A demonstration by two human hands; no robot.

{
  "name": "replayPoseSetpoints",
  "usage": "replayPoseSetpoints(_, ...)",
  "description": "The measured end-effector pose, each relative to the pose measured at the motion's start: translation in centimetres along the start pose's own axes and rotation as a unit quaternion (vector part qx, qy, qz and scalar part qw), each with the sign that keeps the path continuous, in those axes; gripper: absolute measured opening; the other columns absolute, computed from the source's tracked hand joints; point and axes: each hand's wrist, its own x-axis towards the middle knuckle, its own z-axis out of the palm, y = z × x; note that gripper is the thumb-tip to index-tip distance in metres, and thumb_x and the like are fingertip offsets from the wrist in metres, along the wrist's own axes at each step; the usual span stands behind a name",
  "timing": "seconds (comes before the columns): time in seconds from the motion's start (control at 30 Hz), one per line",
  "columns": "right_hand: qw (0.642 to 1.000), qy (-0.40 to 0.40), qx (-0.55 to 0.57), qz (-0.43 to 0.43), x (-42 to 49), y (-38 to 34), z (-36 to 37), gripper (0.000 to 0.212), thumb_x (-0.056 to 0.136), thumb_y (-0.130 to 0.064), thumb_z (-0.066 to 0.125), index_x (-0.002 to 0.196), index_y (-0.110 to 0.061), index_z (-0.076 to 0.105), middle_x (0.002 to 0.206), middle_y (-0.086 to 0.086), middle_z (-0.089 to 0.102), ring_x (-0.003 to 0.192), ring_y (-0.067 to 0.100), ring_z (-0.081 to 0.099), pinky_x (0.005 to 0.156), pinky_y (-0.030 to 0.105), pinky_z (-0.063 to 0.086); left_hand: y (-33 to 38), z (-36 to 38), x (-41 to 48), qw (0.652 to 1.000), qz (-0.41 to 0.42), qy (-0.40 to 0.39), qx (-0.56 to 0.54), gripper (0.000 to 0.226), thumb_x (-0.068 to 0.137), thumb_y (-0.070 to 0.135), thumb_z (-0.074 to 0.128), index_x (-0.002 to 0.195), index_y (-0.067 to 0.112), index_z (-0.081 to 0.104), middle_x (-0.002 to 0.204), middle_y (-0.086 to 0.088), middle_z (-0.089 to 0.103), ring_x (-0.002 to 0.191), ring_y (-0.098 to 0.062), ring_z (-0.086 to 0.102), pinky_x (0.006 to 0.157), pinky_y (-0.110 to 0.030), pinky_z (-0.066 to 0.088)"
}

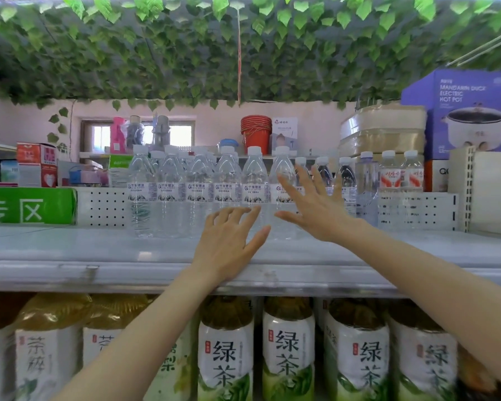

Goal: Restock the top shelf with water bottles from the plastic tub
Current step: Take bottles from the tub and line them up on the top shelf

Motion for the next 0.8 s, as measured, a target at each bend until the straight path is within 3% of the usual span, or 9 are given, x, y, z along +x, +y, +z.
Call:
replayPoseSetpoints(0.07,0.998,0.016,-0.046,-0.027,-2.2,-0.1,-0.8,0.074,0.085,-0.07,0.008,0.147,-0.037,-0.015,0.158,0.004,-0.016,0.145,0.031,-0.013,0.108,0.065,-0.01,0.0,-0.1,-0.2,1.0,0.013,0.005,0.013,0.081,0.082,0.064,-0.001,0.146,0.026,0.03,0.141,0.001,0.045,0.129,-0.021,0.038,0.103,-0.037,0.023)
replayPoseSetpoints(0.13,0.992,0.063,-0.091,-0.057,-4.8,-0.5,-1.2,0.074,0.086,-0.067,-0.006,0.151,-0.034,0.009,0.159,0.008,0.012,0.145,0.032,0.014,0.107,0.069,0.006,0.2,-0.5,-0.7,1.0,0.019,0.017,0.017,0.075,0.086,0.061,0.008,0.142,0.021,0.039,0.135,-0.004,0.053,0.123,-0.026,0.046,0.1,-0.041,0.03)
replayPoseSetpoints(0.2,0.99,0.082,-0.096,-0.06,-7.3,-0.8,-1.5,0.075,0.093,-0.061,-0.003,0.141,-0.027,0.043,0.143,0.01,0.046,0.131,0.034,0.044,0.099,0.071,0.028,0.6,-1.0,-1.6,0.999,0.03,0.038,0.019,0.066,0.09,0.056,0.02,0.134,0.017,0.05,0.125,-0.007,0.06,0.114,-0.029,0.054,0.093,-0.044,0.038)
replayPoseSetpoints(0.23,0.991,0.086,-0.093,-0.051,-8.4,-1.0,-1.6,0.073,0.095,-0.058,0.001,0.135,-0.024,0.051,0.137,0.01,0.054,0.125,0.033,0.051,0.096,0.07,0.033,0.9,-1.3,-2.0,0.998,0.038,0.048,0.023,0.062,0.091,0.054,0.023,0.13,0.017,0.054,0.122,-0.007,0.062,0.11,-0.03,0.057,0.091,-0.044,0.04)
replayPoseSetpoints(0.43,0.995,0.061,-0.083,0.001,-14.0,-2.4,-2.4,0.059,0.09,-0.054,0.028,0.129,-0.02,0.058,0.132,0.009,0.057,0.117,0.033,0.058,0.097,0.066,0.036,1.8,-4.0,-5.6,0.993,0.099,0.053,0.036,0.056,0.091,0.047,0.029,0.125,0.015,0.058,0.116,-0.007,0.065,0.106,-0.029,0.058,0.091,-0.043,0.039)
replayPoseSetpoints(0.67,0.996,0.077,0.008,0.04,-18.8,-6.3,-3.9,0.051,0.087,-0.051,0.033,0.111,-0.021,0.066,0.115,0.005,0.066,0.1,0.027,0.065,0.088,0.058,0.043,2.8,-7.3,-10.8,0.994,0.101,0.039,0.03,0.051,0.09,0.043,0.032,0.119,0.015,0.063,0.114,-0.007,0.066,0.107,-0.029,0.058,0.096,-0.047,0.037)
replayPoseSetpoints(0.8,0.995,0.082,0.038,0.03,-20.7,-8.7,-4.6,0.051,0.089,-0.051,0.031,0.11,-0.02,0.066,0.111,0.003,0.066,0.1,0.026,0.064,0.09,0.055,0.043,3.2,-9.3,-14.2,0.995,0.081,0.033,0.052,0.05,0.088,0.042,0.033,0.114,0.014,0.065,0.11,-0.007,0.067,0.105,-0.029,0.059,0.098,-0.047,0.033)
